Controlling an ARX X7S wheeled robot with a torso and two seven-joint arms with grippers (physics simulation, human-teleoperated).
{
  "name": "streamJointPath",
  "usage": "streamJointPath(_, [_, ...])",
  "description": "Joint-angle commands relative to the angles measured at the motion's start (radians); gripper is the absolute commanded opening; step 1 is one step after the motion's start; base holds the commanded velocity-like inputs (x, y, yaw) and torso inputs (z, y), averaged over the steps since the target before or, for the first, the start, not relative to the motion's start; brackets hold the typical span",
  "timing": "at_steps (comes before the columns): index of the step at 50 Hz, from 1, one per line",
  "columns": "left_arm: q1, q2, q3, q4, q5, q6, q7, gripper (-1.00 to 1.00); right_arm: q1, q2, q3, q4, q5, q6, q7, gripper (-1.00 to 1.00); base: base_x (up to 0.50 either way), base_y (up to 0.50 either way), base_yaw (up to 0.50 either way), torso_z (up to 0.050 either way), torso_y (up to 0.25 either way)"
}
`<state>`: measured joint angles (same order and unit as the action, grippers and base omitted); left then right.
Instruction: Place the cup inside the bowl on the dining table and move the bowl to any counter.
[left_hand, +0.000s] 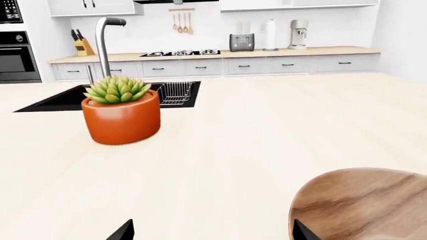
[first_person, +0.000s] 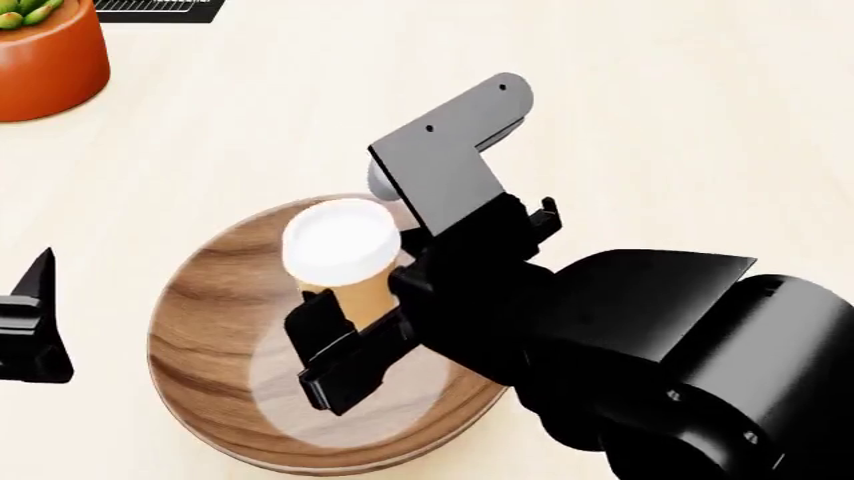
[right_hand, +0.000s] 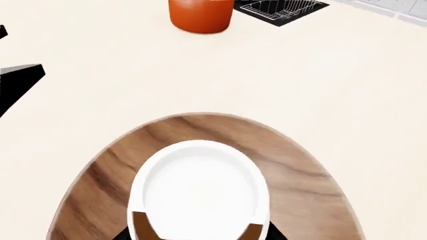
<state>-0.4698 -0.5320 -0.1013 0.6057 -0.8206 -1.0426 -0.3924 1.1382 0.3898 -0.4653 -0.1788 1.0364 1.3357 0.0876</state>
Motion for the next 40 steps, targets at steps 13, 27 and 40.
streamJointPath(13, [0.013,0.007,0.024,-0.018,0.019,0.033,0.005,1.0,-0.026,-0.054,-0.111,0.106,-0.071,-0.066,-0.045,-1.0,0.0,0.0,0.0,0.0,0.0])
streamJointPath(27, [0.027,0.007,0.02,-0.016,0.018,0.043,0.001,1.0,-0.014,-0.057,-0.137,0.116,-0.083,-0.077,-0.049,-1.0,0.0,0.0,0.0,0.0,0.0])
streamJointPath(40, [0.043,-0.019,-0.023,0.006,-0.018,0.031,0.002,1.0,-0.018,-0.031,-0.107,0.075,-0.053,-0.056,-0.018,1.0,0.0,0.0,0.0,0.0,0.0])
